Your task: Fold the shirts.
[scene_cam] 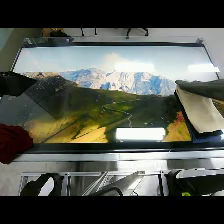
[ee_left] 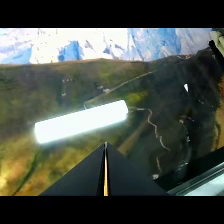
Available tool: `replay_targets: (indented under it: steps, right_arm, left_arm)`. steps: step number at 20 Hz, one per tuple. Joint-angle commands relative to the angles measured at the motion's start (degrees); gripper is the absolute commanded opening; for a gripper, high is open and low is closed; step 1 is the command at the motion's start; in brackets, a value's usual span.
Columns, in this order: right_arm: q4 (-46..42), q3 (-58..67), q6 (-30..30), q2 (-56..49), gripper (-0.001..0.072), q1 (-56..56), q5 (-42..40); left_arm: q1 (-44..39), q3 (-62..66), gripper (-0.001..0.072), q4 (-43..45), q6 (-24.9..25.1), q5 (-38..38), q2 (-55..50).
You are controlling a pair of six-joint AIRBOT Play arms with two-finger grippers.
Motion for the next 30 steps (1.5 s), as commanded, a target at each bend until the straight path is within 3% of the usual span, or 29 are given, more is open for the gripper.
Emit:
replay_targets:
  steps: [1,3,5,8,10,13,15,17,22,27,30]
  right_arm:
    - [-12.61,-4.42,7.23,3.85,0.0016,-0.42,4.5]
    - [-16.33,-10.1,8.37,6.71,0.0053,-0.42,4.5]
    - [-22.12,-17.42,8.37,10.32,0.0401,-0.42,4.5]
    - [-32.87,-27.28,8.22,14.51,0.0405,-0.48,4.46]
    - [-33.97,-28.0,8.24,14.51,0.0405,-0.48,4.37]
    - [-24.48,-26.45,8.24,14.45,0.0389,-0.33,0.24]
    - [-12.15,-25.22,8.04,14.53,0.0143,0.13,-4.96]
    - [-1.09,-25.27,5.46,15.26,0.0016,2.51,-10.49]
    - [1.99,-34.34,-3.39,23.8,0.0015,23.76,-19.93]
    - [1.6,-70.05,-11.37,43.39,0.0021,50.88,-34.36]
    - [1.64,-84.76,-10.34,49.75,0.0016,61.09,-44.04]
  left_arm:
    - [-0.04,0.0,0.0021,0.0,-0.02,-1.84,0.0]
    - [-0.04,0.0,0.0021,0.0,0.0,-2.34,0.02]
    - [-0.04,0.0,0.0022,0.0,0.0,-2.84,0.0]
    - [-0.04,0.0,0.0021,0.02,0.33,-3.04,-0.02]
    - [-0.04,0.0,0.0021,0.02,0.37,-3.04,-0.02]
    - [-0.04,0.0,0.0022,0.02,0.37,-2.56,-0.11]
    - [-0.04,0.0,0.0022,-0.07,0.37,-1.09,-0.87]
    - [-0.04,0.0,0.0022,-0.04,0.33,-1.01,-2.1]
    - [-3.48,-5.07,0.002,-0.02,-0.72,0.74,-1.73]
    - [-17.94,-34.21,0.002,0.0,-2.82,13.27,12.94]
    - [-28.28,-50.01,0.002,0.07,-6.49,21.77,20.7]
